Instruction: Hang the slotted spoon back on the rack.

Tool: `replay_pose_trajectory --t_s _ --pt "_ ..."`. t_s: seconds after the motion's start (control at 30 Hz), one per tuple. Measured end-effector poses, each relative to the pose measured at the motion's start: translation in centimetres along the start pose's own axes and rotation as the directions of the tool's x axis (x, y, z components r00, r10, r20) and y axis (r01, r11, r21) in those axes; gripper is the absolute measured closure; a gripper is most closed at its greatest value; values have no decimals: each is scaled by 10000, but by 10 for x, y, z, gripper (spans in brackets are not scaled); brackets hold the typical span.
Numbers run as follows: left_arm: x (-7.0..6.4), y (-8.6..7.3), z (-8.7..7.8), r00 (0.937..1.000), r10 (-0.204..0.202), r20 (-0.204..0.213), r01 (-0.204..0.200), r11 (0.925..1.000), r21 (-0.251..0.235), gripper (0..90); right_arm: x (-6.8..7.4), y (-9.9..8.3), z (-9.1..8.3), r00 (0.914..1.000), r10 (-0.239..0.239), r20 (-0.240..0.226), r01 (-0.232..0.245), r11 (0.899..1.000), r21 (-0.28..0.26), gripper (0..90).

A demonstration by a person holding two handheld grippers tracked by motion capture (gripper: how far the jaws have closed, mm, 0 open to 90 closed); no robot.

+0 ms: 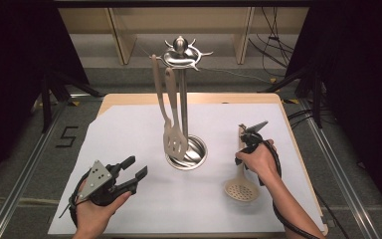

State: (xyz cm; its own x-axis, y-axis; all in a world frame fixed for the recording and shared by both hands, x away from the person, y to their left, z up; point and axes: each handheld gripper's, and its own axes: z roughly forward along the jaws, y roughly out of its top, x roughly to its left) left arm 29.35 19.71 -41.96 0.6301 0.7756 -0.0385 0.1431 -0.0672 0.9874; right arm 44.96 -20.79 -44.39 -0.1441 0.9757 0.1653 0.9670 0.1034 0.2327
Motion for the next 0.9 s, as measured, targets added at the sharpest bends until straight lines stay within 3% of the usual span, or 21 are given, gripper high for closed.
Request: replay_pose_trajectory --t_s 0.07,0.17,0.3,0.33,0.37,0.4,0.63,0.73,0.83,0.9 --pt "0 -1 0 10000 24 28 -24 10000 20 446 2 0 0 9996 258 -66 -257 9996 87 623" --pt "0 -1 0 9999 69 85 -69 10000 -3 446 2 2 4 9998 177 80 -177 9998 17 636" --pt "-1 -1 1 9998 88 161 -87 9999 -63 446 2 4 7 9994 106 340 -120 9992 392 654" --pt "-1 -1 1 9999 101 127 -101 9999 17 445 4 4 8 9989 442 138 -449 9974 571 662" --pt "-1 -1 1 9999 108 127 -109 9999 67 446 2 4 10 9996 114 255 -123 9993 360 677" --pt "-1 -1 1 9998 118 138 -120 9999 93 446 1 4 10 9991 -210 381 192 9987 479 695" --pt "-2 -2 2 9996 204 196 -208 9996 165 446 3 6 9 9990 132 423 -158 9979 629 715" --pt "-3 -2 1 9994 242 228 -246 9995 183 446 3 4 10 9991 302 302 -312 9989 344 740" --pt "-3 -3 2 9993 262 263 -268 9994 218 446 5 4 9 9991 388 194 -399 9977 552 785" --pt "-3 -3 2 9991 296 296 -303 9993 228 447 5 3 9 9997 38 256 -48 9992 405 789"
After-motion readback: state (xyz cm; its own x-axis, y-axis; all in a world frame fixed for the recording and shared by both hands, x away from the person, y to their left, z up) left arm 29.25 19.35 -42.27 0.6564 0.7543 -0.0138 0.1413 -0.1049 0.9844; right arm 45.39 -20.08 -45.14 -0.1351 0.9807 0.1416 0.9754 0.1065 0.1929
